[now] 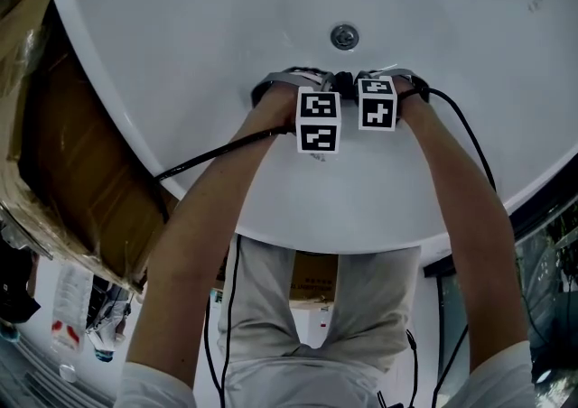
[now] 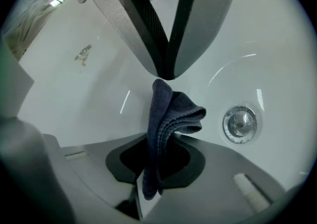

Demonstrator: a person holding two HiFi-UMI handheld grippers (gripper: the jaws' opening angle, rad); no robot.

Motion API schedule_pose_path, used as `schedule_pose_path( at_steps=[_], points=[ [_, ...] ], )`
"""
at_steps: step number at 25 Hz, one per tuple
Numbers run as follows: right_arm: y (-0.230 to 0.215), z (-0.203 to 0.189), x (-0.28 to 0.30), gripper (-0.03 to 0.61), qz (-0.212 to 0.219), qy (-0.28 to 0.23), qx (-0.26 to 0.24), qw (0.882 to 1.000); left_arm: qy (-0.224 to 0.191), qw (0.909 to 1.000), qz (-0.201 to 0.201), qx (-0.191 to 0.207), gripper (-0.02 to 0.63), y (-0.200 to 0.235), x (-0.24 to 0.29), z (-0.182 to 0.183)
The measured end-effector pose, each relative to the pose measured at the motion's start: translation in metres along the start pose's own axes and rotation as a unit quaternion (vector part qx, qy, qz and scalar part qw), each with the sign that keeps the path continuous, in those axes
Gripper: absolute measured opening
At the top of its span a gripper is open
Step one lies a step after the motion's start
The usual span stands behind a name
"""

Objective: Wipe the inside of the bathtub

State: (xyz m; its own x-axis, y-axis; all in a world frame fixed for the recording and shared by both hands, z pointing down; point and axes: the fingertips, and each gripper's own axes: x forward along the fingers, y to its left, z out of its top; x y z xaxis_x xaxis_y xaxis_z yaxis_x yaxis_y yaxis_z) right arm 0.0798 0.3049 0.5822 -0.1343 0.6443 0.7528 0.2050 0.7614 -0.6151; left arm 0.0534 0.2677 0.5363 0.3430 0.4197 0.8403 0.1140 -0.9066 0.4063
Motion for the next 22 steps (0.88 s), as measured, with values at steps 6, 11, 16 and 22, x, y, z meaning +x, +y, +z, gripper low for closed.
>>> schedule_pose_path(
  at_steps=[6,11,16,22],
  points=[
    [0.015,0.004,-0.009,0.058,0.016,-0.006,0.004,1.000,-0.004,1.0000,-0.002,-0.002,0.000,-0.006,-0.007,0.005],
    [0.027,0.007,-0.014,0.058,0.025,-0.004,-0.003,1.000,-0.006,1.0000,-0.003,-0.001,0.000,-0.009,-0.013,0.008],
    [0.042,0.012,-0.019,0.057,0.037,-0.006,-0.010,0.999,-0.012,0.9999,0.001,-0.006,0.000,-0.013,-0.020,0.012],
    [0.060,0.018,-0.027,0.057,0.039,-0.009,-0.029,0.999,-0.017,0.9998,0.006,-0.001,0.000,-0.017,-0.028,0.014]
  ],
)
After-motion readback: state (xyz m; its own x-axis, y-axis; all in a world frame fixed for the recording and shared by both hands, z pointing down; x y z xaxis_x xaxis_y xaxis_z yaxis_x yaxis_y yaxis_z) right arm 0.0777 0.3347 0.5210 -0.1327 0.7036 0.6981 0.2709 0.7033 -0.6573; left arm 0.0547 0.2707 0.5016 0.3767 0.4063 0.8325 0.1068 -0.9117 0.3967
